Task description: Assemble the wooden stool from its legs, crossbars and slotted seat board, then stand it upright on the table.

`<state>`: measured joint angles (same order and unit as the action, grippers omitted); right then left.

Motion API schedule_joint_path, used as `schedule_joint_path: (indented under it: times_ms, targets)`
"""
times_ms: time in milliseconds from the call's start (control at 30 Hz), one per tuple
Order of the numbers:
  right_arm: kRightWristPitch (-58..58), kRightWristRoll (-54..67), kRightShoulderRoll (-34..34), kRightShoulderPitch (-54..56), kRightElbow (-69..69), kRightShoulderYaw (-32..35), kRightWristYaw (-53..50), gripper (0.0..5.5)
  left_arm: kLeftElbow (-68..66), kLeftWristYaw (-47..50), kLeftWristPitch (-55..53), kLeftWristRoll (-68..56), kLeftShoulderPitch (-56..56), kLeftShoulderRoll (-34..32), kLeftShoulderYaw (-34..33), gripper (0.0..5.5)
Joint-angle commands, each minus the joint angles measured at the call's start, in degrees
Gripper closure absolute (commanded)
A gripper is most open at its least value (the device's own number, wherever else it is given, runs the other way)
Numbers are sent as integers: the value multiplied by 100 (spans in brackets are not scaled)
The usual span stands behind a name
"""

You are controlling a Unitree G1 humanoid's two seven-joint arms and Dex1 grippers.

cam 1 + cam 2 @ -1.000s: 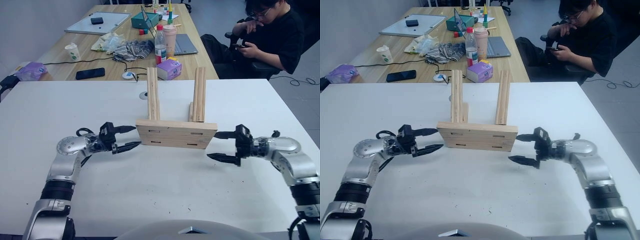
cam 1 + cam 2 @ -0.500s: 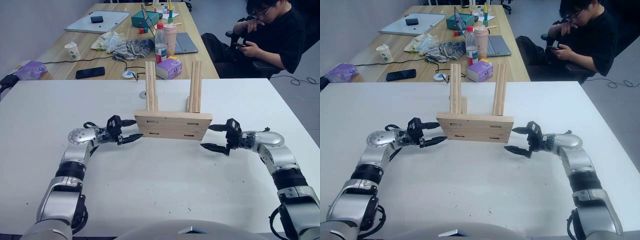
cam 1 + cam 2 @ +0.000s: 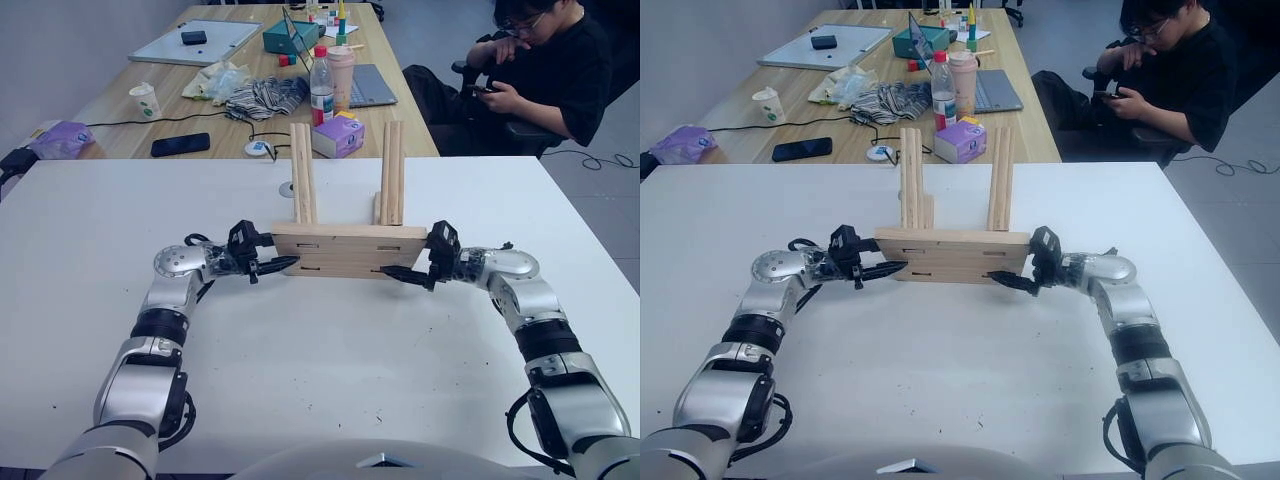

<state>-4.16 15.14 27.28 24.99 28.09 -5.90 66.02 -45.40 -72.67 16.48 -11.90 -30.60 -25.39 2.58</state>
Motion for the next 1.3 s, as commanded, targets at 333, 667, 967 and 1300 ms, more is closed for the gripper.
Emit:
schedule_joint_path:
  times_ms: [333, 667, 967, 1300]
  targets:
    - [-6617, 3421, 169, 1775, -1861, 2364, -1342, 290, 4218, 1850, -6970, -3947, -813, -533, -1588, 372]
    - [-5715, 3059, -578, 4581, 2577, 4667, -5322, 328, -1220, 4693, -7563, -2677, -3889, -598, -2578, 373]
    - [-4224, 3012, -550, 4581, 4034, 4894, -6079, 324, -2696, 5357, -6011, -2964, -3938, -187, -3175, 301]
    - [-4139, 2946, -384, 4326, 4002, 4865, -5593, 148, -2589, 4760, -5756, -3070, -4370, -660, -3821, 143]
